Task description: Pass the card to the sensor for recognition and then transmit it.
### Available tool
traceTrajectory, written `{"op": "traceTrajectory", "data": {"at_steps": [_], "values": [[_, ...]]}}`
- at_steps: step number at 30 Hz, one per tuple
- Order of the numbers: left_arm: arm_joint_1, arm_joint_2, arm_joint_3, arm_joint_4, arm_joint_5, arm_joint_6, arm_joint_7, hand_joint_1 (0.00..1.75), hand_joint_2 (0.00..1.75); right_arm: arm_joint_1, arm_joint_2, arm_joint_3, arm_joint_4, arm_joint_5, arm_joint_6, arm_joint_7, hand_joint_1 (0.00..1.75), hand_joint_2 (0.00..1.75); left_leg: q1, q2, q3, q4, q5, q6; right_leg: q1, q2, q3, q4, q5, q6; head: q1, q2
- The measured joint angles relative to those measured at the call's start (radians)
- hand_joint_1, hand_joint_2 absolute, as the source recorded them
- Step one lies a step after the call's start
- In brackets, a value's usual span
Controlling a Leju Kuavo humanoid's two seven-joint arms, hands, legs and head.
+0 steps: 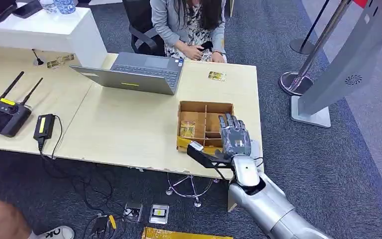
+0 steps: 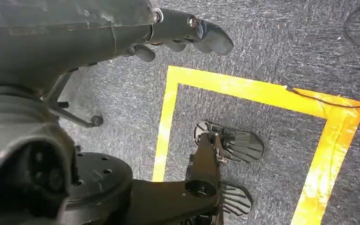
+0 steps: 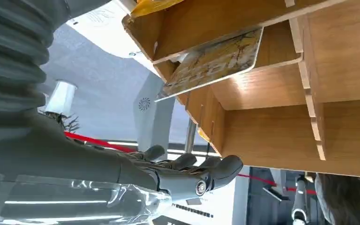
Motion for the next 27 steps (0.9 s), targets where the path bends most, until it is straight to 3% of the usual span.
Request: {"op": "traceTrajectory", "data": {"at_steps": [21,23,24,25,26,27], "values": [[-0.006,-0.003,0.0,0.0,-0.002,0.0,0.004,0.0,0.0,0.0,-0.011,0.001,0.0,-0.027,-0.004,-0.028,0.0,1.75,0.0,0.0,0.0,0.0,0.0,0.0,0.0,0.0,0.0,0.0,0.0,0.0,0.0,0.0],[-0.006,-0.003,0.0,0.0,-0.002,0.0,0.005,0.0,0.0,0.0,-0.011,0.001,0.0,-0.032,-0.004,-0.03,0.07,1.75,0.0,0.0,0.0,0.0,0.0,0.0,0.0,0.0,0.0,0.0,0.0,0.0,0.0,0.0],[-0.006,-0.003,0.0,0.0,-0.002,0.0,0.005,0.0,0.0,0.001,-0.011,0.001,0.0,-0.036,-0.005,-0.032,0.19,1.75,0.0,0.0,0.0,0.0,0.0,0.0,0.0,0.0,0.0,0.0,0.0,0.0,0.0,0.0],[-0.006,-0.003,0.0,0.0,-0.002,0.0,0.005,0.0,0.0,0.001,-0.011,0.001,0.001,-0.041,-0.008,-0.037,1.33,1.75,0.0,0.0,0.0,0.0,0.0,0.0,0.0,0.0,0.0,0.0,0.0,0.0,0.0,0.0],[-0.007,-0.003,0.0,0.0,-0.002,0.0,0.005,0.0,0.0,0.003,-0.011,0.001,0.001,-0.044,-0.01,-0.04,1.33,1.75,0.0,0.0,0.0,0.0,0.0,0.0,0.0,0.0,0.0,0.0,0.0,0.0,0.0,0.0],[-0.007,-0.003,0.0,0.0,-0.002,0.0,0.006,0.0,0.0,0.005,-0.011,0.001,0.001,-0.045,-0.013,-0.043,1.52,1.75,0.0,0.0,0.0,0.0,0.0,0.0,0.0,0.0,0.0,0.0,0.0,0.0,0.0,0.0]]}}
